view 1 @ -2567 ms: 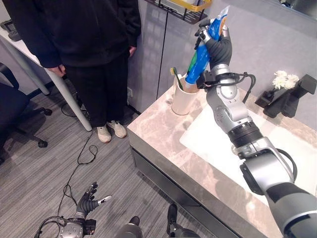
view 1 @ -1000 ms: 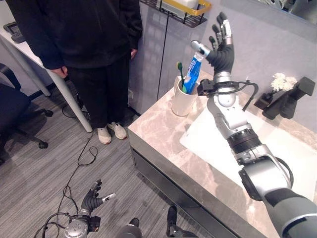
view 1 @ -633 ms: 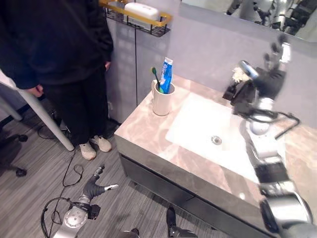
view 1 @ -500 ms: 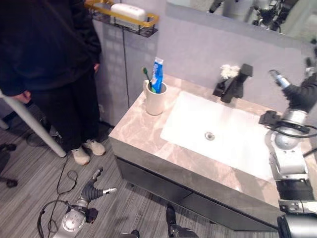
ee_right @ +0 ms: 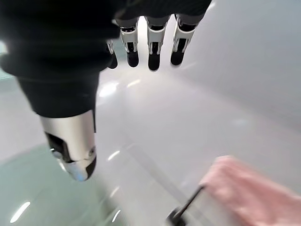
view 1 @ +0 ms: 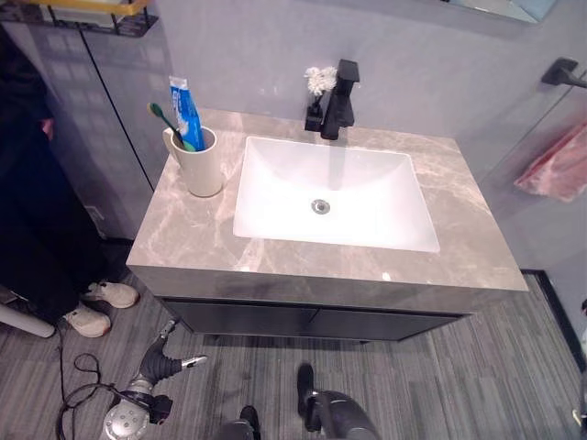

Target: Put brush and paste in cup on sink, flatten towel.

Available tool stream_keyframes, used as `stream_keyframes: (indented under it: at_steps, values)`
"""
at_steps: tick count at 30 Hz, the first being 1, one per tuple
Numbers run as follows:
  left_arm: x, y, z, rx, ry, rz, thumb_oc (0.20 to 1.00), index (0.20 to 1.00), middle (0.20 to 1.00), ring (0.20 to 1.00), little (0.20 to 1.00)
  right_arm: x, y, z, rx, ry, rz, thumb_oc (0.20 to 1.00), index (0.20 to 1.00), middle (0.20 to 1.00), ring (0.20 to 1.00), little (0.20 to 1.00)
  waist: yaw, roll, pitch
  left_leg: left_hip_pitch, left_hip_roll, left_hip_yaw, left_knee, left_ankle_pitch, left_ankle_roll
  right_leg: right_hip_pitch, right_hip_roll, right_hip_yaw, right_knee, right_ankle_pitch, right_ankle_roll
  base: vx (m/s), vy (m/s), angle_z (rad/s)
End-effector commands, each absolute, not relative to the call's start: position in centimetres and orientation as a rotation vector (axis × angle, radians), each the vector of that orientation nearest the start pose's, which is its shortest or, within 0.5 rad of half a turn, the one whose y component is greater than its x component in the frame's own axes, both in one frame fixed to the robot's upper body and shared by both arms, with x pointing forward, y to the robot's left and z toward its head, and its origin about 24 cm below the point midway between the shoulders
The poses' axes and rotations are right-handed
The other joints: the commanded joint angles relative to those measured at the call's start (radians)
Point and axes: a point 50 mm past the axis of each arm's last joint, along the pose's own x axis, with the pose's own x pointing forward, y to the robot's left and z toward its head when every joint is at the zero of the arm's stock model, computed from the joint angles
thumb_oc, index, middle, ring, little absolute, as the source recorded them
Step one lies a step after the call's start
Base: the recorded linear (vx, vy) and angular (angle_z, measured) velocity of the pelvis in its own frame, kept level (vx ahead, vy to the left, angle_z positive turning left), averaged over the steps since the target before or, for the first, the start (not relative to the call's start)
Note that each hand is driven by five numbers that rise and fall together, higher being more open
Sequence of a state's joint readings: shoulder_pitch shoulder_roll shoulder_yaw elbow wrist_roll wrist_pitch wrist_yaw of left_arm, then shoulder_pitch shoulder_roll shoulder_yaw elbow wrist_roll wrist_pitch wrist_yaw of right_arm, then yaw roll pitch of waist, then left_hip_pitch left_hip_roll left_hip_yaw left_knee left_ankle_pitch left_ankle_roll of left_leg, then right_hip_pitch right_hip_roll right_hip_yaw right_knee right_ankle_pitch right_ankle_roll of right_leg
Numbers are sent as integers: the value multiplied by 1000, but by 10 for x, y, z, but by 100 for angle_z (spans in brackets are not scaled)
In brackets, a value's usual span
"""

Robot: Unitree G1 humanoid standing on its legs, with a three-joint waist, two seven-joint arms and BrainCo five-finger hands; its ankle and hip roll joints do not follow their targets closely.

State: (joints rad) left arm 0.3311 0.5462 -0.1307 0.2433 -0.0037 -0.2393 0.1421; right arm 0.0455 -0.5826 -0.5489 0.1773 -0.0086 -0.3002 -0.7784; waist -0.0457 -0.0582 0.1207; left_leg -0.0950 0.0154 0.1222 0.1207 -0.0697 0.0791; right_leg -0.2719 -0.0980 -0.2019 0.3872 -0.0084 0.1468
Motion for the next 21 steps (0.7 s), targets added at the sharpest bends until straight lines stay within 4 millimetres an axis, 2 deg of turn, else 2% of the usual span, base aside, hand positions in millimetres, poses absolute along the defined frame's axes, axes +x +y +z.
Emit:
stream_keyframes:
  at_steps: [1,2,3,4,7,9,10,12,14,16,17,18,19,20,21]
  values:
    - [162,274,-17,535,291,42,1000,1000,1000,1000,1000,181,-399,156,-420,-548,-1318,1000,1000,1000,1000,1000,46,-38,-40,-3,-57,-24,-67,10,-25,105,27,10,-152,-9,-7,-1,-60,-53]
    - [165,271,-22,505,305,58,1000,1000,1000,1000,1000,170,-409,128,-366,-419,-1369,1000,1000,1000,1000,1000,42,-49,-43,-13,-68,-21,-43,1,-30,125,53,47,-221,-22,-24,16,-52,-43]
    - [165,270,-24,497,310,64,1000,1000,1000,1000,1000,166,-410,115,-345,-367,-1384,1000,1000,1000,1000,1000,43,-49,-44,-11,-67,-15,-35,-4,-33,128,55,48,-237,-24,-31,59,-85,-20]
    - [165,270,-26,483,317,76,1000,1000,1000,1000,1000,159,-416,94,-324,-263,-1424,1000,1000,1000,1000,1000,43,-46,-44,-9,-65,-13,-28,-9,-34,130,61,56,-249,-20,-35,51,-78,-6]
    - [165,266,-31,433,330,90,1000,1000,1000,1000,1000,142,-425,51,-301,-24,-1441,1000,1000,1000,1000,1000,39,-31,-40,-4,-60,-10,-24,-16,-41,148,71,68,-292,-16,-44,46,-84,-9]
    - [168,260,-32,425,327,69,1000,1000,1000,1000,1000,128,-423,15,-250,164,-1432,1000,1000,1000,1000,1000,34,-22,-29,-11,-55,-10,3,-21,-51,157,70,71,-312,-17,-50,28,-92,-2]
    - [169,259,-32,420,324,66,1000,1000,1000,1000,1000,126,-422,7,-206,203,-1419,1000,1000,1000,1000,1000,32,-19,-23,-22,-55,-11,29,-26,-58,163,70,73,-321,-17,-55,-2,-80,-3]
    - [173,256,-31,409,311,54,1000,1000,1000,1000,1000,111,-410,-34,-153,426,-1362,1000,1000,1000,1000,1000,39,-12,3,-60,-52,-6,127,-42,-82,179,62,68,-331,-23,-66,-20,-98,1]
    - [177,253,-30,402,293,48,1000,1000,1000,1000,1000,109,-399,-53,-113,528,-1294,1000,1000,1000,1000,1000,38,-6,28,-120,-49,-7,241,8,-125,184,57,64,-345,-14,-80,-46,-98,15]
    - [181,249,-29,399,279,33,1000,1000,1000,1000,1000,100,-382,-80,-57,693,-1226,1000,1000,1000,1000,1000,61,7,53,-167,-60,-65,334,54,-166,192,56,62,-351,-13,-93,-17,-59,18]
    - [180,249,-28,394,277,35,1000,1000,1000,1000,1000,99,-378,-84,-30,717,-1222,1000,1000,1000,1000,1000,65,8,53,-171,-62,-78,325,48,-164,192,52,64,-354,-15,-93,21,3,18]
    - [181,249,-26,395,269,32,1000,1000,1000,1000,1000,97,-367,-95,1,777,-1176,1000,1000,1000,1000,1000,64,10,49,-173,-31,-74,291,47,-156,196,46,62,-361,-17,-89,70,46,2]
    - [180,248,-25,396,267,21,1000,1000,1000,1000,1000,89,-354,-107,31,849,-1137,1000,1000,1000,1000,1000,63,7,43,-168,21,-55,228,51,-154,202,30,52,-370,-17,-80,109,79,5]
    - [180,248,-25,398,267,12,1000,1000,1000,1000,1000,87,-348,-113,41,885,-1113,1000,1000,1000,1000,1000,70,8,37,-161,45,-57,161,53,-149,210,21,48,-377,-18,-72,128,111,15]
    - [180,248,-23,391,257,13,1000,1000,1000,1000,1000,90,-337,-119,6,934,-1016,1000,1000,1000,1000,1000,81,12,31,-154,64,-76,81,77,-152,214,16,50,-379,-19,-66,135,142,38]
